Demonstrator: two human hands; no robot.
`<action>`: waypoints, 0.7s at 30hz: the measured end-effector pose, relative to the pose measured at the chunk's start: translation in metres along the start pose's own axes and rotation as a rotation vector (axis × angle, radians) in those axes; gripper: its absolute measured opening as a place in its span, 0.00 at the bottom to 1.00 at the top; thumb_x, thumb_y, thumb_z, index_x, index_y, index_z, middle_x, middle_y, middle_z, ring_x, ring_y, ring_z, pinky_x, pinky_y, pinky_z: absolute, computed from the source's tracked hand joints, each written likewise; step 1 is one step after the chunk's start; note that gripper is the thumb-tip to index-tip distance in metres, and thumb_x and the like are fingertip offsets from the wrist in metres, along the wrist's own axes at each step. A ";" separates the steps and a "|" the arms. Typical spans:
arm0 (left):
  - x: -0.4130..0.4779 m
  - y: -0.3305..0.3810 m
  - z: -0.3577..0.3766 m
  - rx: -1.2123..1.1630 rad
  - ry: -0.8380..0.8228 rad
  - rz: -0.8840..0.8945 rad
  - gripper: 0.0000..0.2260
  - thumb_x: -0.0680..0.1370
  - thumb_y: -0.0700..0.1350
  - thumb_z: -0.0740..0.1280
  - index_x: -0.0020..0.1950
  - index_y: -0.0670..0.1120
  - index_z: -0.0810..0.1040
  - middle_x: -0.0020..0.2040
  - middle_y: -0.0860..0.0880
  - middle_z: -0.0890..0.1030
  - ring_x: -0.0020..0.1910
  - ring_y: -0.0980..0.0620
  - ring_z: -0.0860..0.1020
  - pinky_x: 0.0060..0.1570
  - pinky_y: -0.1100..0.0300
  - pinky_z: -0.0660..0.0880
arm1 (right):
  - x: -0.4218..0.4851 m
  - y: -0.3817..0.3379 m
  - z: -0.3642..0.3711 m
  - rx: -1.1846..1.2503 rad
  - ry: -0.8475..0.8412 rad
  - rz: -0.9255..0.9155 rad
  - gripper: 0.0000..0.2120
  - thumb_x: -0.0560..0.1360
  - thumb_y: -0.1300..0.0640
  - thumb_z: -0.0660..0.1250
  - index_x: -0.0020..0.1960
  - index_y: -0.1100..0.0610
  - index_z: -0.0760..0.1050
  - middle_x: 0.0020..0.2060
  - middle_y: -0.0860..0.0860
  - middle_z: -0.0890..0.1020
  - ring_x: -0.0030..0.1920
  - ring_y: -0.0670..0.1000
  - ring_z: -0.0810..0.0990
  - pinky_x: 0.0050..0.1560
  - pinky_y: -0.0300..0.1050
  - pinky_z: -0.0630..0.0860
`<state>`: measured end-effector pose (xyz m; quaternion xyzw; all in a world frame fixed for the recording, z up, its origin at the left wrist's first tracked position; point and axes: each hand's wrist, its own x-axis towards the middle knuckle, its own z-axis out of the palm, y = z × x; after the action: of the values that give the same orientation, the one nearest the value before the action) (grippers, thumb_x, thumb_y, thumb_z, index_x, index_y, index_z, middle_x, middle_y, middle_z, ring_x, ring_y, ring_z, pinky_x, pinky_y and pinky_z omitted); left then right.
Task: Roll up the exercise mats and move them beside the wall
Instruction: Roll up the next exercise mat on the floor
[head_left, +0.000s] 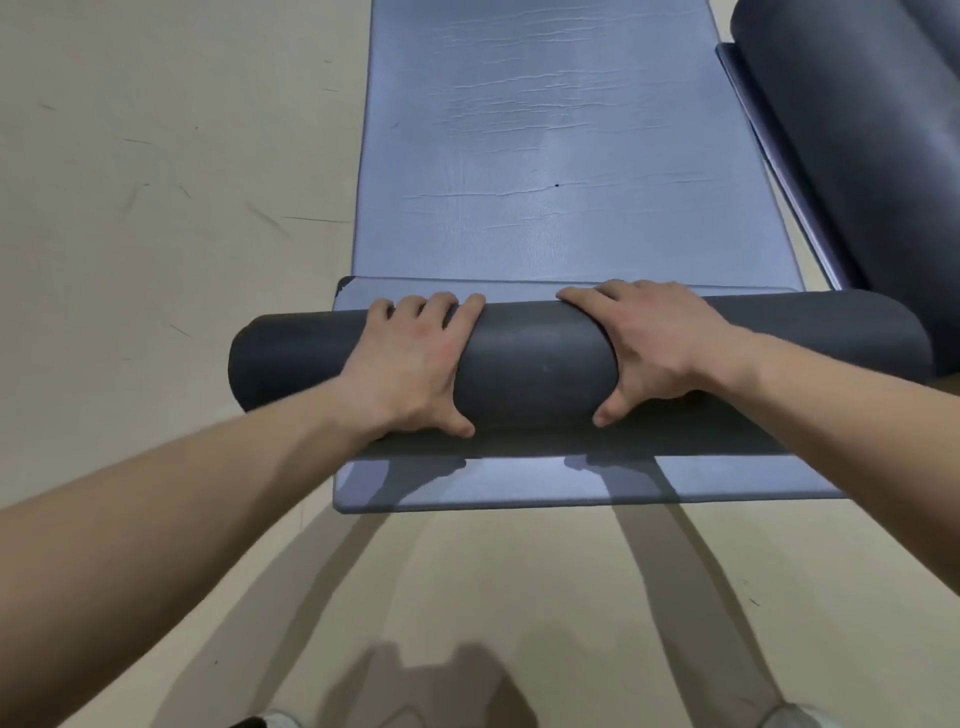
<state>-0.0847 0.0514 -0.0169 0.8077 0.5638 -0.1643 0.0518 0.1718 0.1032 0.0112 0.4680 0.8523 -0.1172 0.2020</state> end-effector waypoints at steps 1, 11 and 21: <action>0.011 -0.008 -0.008 -0.046 -0.039 0.011 0.61 0.57 0.76 0.74 0.81 0.51 0.52 0.73 0.45 0.70 0.67 0.40 0.73 0.66 0.42 0.70 | 0.002 -0.002 0.002 -0.038 0.036 0.014 0.70 0.51 0.24 0.77 0.82 0.45 0.45 0.75 0.52 0.67 0.70 0.60 0.71 0.70 0.60 0.68; 0.013 -0.015 0.002 0.070 0.076 0.006 0.62 0.59 0.73 0.76 0.82 0.49 0.49 0.73 0.42 0.67 0.68 0.37 0.71 0.67 0.38 0.70 | 0.013 0.002 0.002 -0.188 0.170 -0.022 0.62 0.51 0.28 0.78 0.77 0.46 0.54 0.63 0.55 0.74 0.54 0.62 0.75 0.54 0.57 0.76; 0.024 -0.026 -0.024 -0.304 -0.415 0.087 0.58 0.55 0.72 0.80 0.78 0.58 0.57 0.65 0.53 0.75 0.62 0.45 0.77 0.63 0.49 0.74 | -0.041 -0.006 0.045 -0.111 0.145 0.008 0.72 0.46 0.23 0.75 0.82 0.47 0.49 0.76 0.55 0.65 0.74 0.61 0.65 0.74 0.63 0.60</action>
<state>-0.0963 0.0888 0.0001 0.7631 0.5240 -0.2376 0.2943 0.1965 0.0519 -0.0099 0.4668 0.8680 -0.0348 0.1658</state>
